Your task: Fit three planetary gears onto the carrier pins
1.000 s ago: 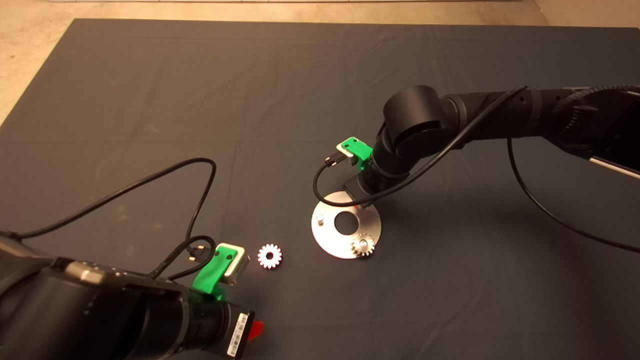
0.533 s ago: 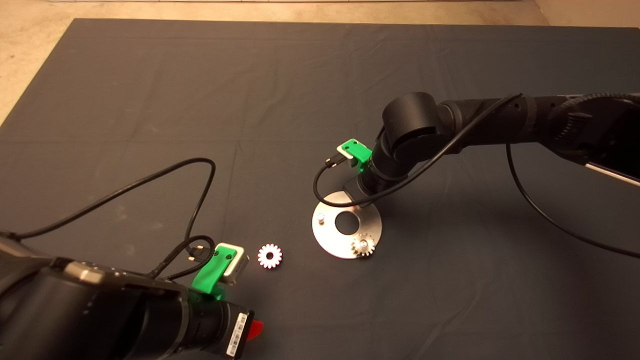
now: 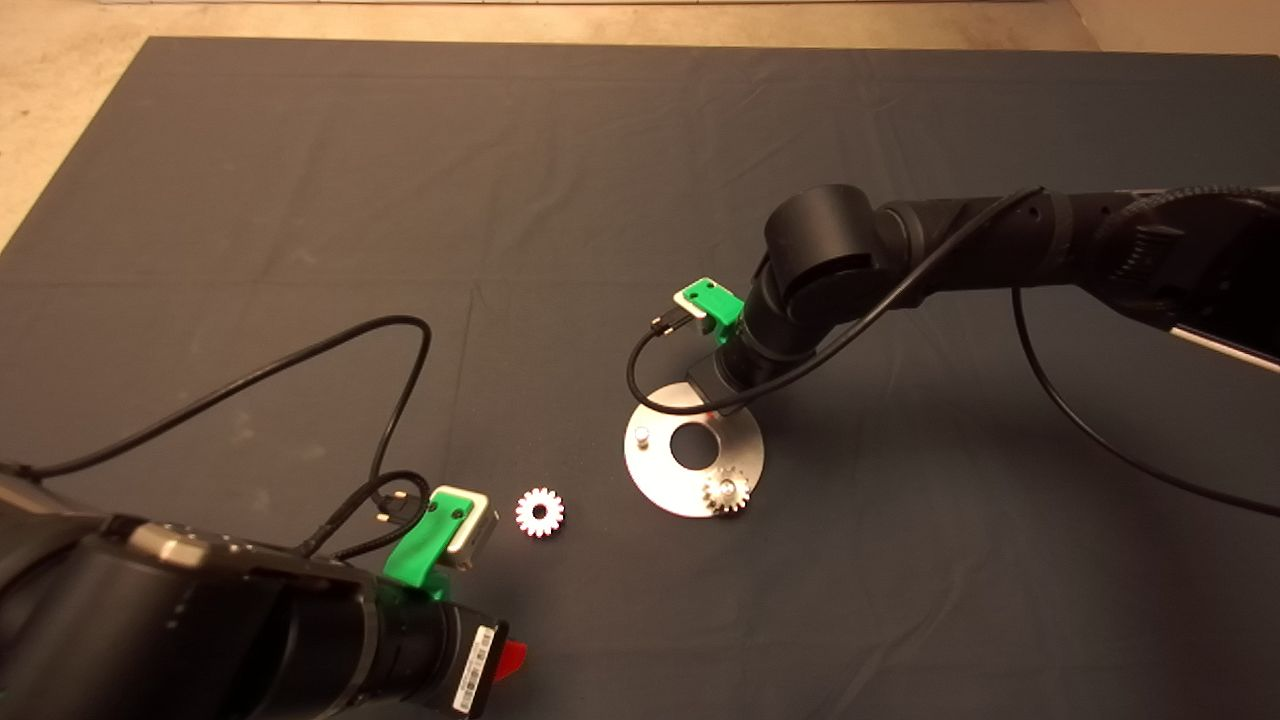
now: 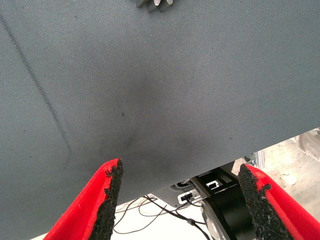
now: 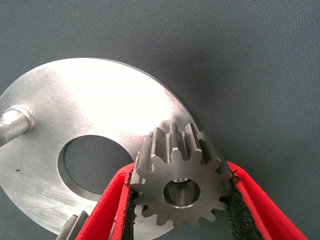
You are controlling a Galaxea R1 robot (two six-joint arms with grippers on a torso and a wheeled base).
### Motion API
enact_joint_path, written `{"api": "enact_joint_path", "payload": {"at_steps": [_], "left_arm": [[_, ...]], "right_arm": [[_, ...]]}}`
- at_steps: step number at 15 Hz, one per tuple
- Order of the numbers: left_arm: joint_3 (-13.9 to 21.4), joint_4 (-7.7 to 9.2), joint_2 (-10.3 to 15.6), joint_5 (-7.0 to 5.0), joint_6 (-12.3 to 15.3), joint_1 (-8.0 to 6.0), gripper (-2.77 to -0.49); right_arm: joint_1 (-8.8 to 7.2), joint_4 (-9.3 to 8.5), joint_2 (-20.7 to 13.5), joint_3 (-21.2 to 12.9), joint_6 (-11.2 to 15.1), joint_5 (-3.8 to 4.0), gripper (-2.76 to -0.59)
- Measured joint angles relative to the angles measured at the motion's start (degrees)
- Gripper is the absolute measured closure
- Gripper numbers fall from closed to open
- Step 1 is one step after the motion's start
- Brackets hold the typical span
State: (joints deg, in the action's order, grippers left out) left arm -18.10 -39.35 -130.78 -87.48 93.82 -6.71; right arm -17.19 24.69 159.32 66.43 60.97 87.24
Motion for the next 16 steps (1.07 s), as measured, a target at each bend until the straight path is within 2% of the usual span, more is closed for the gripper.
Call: {"api": "enact_joint_path", "payload": {"at_steps": [7,10,13,16], "left_arm": [[0.00,0.00,0.00,0.00,-0.02,-0.01,-1.62],[0.00,0.01,0.00,0.00,-0.01,-0.01,-1.62],[0.00,0.00,0.00,0.00,-0.02,-0.01,-1.62],[0.00,0.00,0.00,0.00,-0.02,-0.01,-1.62]], "right_arm": [[-0.44,0.01,0.02,0.00,-0.02,0.00,-1.19],[-0.45,0.02,0.00,0.00,0.00,0.09,-1.31],[-0.45,0.22,-0.02,0.00,0.03,0.22,-1.63],[-0.45,0.22,-0.13,-0.06,0.18,0.24,-1.63]]}}
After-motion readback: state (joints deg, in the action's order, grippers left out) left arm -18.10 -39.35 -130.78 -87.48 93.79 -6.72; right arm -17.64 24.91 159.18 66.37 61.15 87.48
